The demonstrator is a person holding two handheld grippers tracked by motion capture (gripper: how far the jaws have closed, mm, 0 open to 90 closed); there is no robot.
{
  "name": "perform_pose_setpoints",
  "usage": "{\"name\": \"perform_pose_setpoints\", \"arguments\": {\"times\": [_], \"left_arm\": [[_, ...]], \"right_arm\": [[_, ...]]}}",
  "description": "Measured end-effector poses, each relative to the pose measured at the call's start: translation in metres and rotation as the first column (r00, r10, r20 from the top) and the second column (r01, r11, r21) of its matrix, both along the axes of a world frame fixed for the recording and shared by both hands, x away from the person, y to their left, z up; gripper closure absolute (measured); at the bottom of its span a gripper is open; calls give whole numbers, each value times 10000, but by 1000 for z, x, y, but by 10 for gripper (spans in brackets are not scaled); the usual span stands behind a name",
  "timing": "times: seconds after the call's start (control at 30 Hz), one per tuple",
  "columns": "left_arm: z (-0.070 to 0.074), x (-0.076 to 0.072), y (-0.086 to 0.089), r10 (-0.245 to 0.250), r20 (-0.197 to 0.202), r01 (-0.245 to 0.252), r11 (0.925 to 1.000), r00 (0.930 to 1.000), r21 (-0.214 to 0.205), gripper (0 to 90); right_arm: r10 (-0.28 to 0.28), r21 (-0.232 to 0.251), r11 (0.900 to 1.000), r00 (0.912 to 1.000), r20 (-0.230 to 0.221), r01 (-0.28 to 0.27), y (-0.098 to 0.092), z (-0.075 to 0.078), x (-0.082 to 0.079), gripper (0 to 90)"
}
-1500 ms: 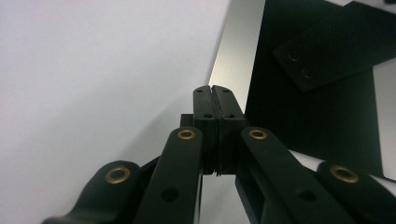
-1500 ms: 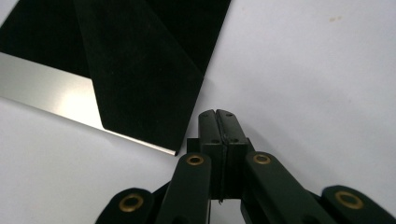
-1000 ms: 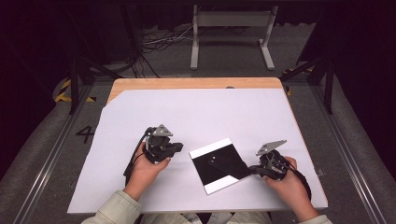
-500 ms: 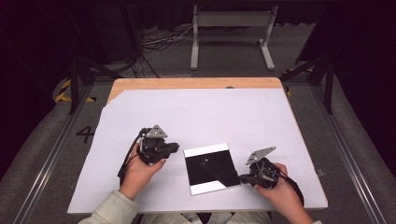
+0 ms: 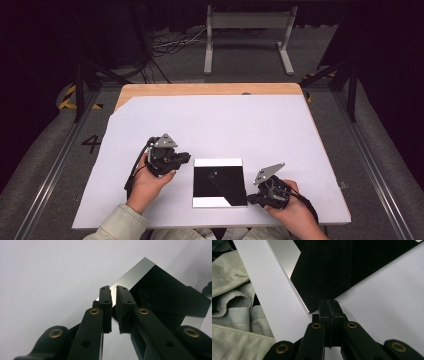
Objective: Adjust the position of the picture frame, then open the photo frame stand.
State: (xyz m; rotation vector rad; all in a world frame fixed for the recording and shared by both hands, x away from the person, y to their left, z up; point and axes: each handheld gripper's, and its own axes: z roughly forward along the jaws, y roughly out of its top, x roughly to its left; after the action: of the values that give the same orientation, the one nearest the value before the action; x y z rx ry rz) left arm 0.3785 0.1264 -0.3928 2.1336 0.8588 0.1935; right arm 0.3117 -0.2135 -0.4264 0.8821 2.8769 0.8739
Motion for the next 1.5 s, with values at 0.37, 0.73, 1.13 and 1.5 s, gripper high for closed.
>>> {"name": "perform_pose_setpoints", "arguments": {"times": [0.37, 0.73, 1.13, 1.5], "left_arm": [[5, -5, 7, -128, 192, 133, 9995, 9997, -277, 768], [12, -15, 20, -345, 660, 372, 9985, 9972, -401, 678], [15, -31, 41, -323, 634, 362, 9974, 9975, -619, 673], [19, -51, 52, -467, 866, 525, 9964, 9951, -666, 691]], "right_arm": [[-547, 447, 9977, 9932, 1025, 504, -16, 18, 6, 896], [-1247, 1390, 9851, 9779, 1679, 1017, -30, 40, 7, 704], [-1140, 2393, 9668, 9893, 905, 895, -25, 42, 12, 585], [-530, 1641, 9857, 9948, 875, 380, -13, 36, 9, 575]]}}
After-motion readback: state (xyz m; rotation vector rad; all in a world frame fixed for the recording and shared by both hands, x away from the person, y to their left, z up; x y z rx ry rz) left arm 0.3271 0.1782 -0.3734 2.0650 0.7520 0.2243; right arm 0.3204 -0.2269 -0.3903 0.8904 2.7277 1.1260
